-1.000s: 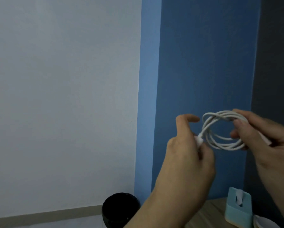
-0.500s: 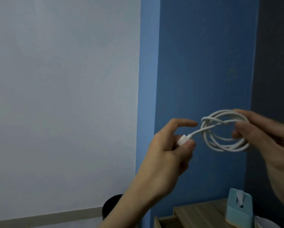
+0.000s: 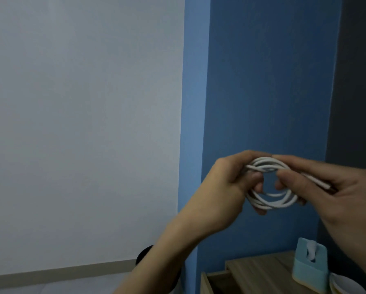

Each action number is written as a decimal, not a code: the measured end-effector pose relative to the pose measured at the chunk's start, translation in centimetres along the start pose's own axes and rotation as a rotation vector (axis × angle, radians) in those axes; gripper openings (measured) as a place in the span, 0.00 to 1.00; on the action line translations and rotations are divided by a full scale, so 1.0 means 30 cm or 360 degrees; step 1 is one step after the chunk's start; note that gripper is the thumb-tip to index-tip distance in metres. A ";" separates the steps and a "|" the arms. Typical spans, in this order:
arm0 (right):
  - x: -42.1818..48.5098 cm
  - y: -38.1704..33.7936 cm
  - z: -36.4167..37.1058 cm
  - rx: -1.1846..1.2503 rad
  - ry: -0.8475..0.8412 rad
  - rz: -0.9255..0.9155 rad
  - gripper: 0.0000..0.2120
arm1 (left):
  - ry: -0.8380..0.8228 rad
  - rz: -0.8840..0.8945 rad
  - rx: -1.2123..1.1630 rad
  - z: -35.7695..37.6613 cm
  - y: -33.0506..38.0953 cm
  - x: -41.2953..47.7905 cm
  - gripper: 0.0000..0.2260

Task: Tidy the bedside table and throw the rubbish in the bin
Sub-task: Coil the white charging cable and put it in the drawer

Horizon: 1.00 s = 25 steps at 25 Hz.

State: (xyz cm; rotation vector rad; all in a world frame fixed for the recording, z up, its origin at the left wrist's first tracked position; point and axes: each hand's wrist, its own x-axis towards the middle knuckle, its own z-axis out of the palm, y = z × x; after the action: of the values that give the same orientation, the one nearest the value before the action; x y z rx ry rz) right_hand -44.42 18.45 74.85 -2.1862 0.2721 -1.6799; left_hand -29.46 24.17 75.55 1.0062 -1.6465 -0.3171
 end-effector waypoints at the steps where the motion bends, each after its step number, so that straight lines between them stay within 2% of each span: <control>1: 0.002 -0.002 -0.005 -0.0007 -0.0025 0.0014 0.12 | -0.0061 -0.0023 -0.0052 -0.003 0.003 0.003 0.11; 3: 0.005 -0.002 -0.007 -0.0031 -0.0040 0.0029 0.09 | -0.0112 -0.0033 -0.0080 0.001 0.008 0.011 0.08; 5: 0.008 -0.001 -0.012 -0.0140 -0.0044 -0.0020 0.09 | 0.0019 0.0000 -0.0006 0.013 0.000 0.026 0.06; 8: 0.027 -0.003 -0.026 -0.0433 -0.0174 -0.0084 0.17 | 0.0255 0.0055 0.0096 0.023 -0.023 0.045 0.06; 11: 0.049 0.003 -0.052 -0.0584 -0.0210 -0.0135 0.18 | 0.0304 0.0127 0.0119 0.020 -0.028 0.046 0.05; 14: 0.058 0.012 -0.081 -0.0492 -0.0127 -0.0078 0.14 | 0.0304 0.0212 0.0196 0.020 -0.021 0.035 0.05; 18: 0.034 0.003 -0.090 -0.0296 -0.0086 0.0079 0.18 | 0.0304 0.0254 0.0220 0.024 -0.012 0.036 0.05; 22: 0.047 0.009 -0.126 -0.0189 -0.0321 0.0157 0.12 | 0.0325 0.0285 0.0257 0.009 -0.005 0.054 0.05; 25: 0.041 0.046 -0.128 0.0164 -0.0420 0.0128 0.19 | 0.0318 0.0305 0.0286 0.006 -0.003 0.053 0.06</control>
State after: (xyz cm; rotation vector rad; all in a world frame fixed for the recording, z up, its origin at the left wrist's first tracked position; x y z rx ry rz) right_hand -47.68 16.08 76.24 -2.2553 0.1943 -1.3146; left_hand -29.60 22.86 76.49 0.9700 -1.5930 0.0597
